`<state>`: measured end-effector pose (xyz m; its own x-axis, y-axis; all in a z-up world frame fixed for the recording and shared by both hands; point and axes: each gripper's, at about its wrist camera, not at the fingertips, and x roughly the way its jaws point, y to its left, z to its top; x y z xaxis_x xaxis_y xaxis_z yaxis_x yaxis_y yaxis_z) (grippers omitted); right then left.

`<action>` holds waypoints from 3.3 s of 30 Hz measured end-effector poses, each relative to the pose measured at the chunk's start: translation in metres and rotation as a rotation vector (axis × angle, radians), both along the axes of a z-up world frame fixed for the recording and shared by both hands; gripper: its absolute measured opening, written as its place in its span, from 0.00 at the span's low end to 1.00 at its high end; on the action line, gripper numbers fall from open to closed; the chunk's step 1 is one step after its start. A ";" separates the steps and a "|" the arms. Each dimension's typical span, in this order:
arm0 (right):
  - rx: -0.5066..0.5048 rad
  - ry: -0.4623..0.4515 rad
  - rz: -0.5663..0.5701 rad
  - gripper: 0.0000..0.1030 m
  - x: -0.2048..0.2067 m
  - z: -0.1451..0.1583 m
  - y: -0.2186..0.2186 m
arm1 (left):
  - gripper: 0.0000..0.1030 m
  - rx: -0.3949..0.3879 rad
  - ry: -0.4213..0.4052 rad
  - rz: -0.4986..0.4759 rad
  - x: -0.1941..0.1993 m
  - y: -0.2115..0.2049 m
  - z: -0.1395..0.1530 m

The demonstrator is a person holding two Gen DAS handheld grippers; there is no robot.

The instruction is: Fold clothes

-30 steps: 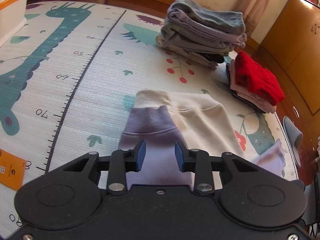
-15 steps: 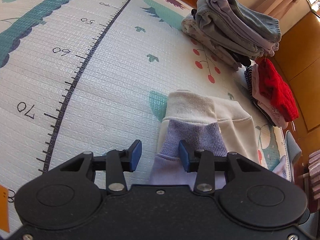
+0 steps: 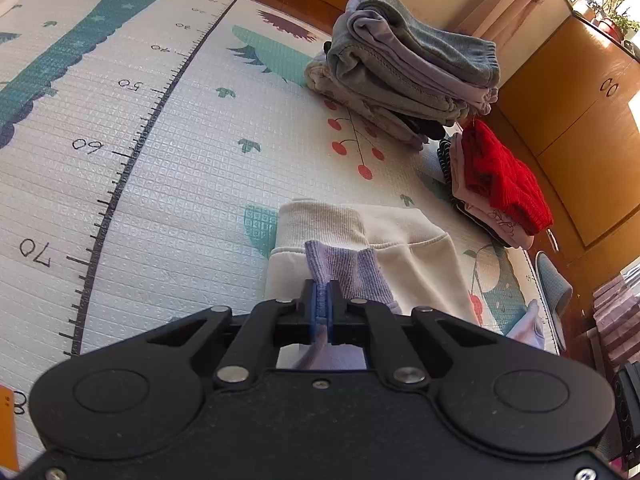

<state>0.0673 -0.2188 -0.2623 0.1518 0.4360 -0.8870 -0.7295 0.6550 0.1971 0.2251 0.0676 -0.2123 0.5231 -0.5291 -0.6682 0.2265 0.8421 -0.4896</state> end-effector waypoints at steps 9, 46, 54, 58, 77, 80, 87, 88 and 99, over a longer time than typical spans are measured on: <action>0.012 0.103 -0.065 0.77 0.021 0.004 -0.002 | 0.01 0.136 -0.083 0.277 -0.069 0.058 0.060; -0.020 -0.097 -0.047 0.65 -0.015 0.030 0.006 | 0.03 0.519 0.049 0.401 -0.139 0.100 -0.010; -0.077 -0.091 0.122 0.54 -0.044 0.016 0.020 | 0.26 0.602 0.090 0.410 -0.156 0.088 -0.024; -0.072 -0.045 0.110 0.55 -0.037 0.011 0.015 | 0.26 0.545 0.062 0.409 -0.147 0.082 -0.019; 0.035 -0.065 0.037 0.51 -0.019 0.023 0.002 | 0.34 0.374 -0.064 0.307 -0.073 0.014 -0.004; 0.062 -0.138 -0.066 0.50 0.011 0.033 0.000 | 0.34 0.324 -0.054 0.298 -0.045 0.008 -0.002; 0.056 -0.295 -0.055 0.51 0.056 0.044 0.022 | 0.34 0.190 0.034 0.294 0.029 0.032 0.004; 0.064 -0.312 -0.024 0.51 0.056 0.045 0.032 | 0.34 0.186 0.047 0.281 0.036 0.034 0.003; 0.118 -0.333 0.624 0.31 -0.048 0.030 0.165 | 0.34 0.131 0.132 0.176 0.068 0.039 -0.015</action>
<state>0.0194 -0.0535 -0.2326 0.0975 0.6198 -0.7787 -0.9948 0.0843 -0.0575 0.2930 0.1063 -0.2271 0.5030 -0.3420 -0.7938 0.0126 0.9212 -0.3890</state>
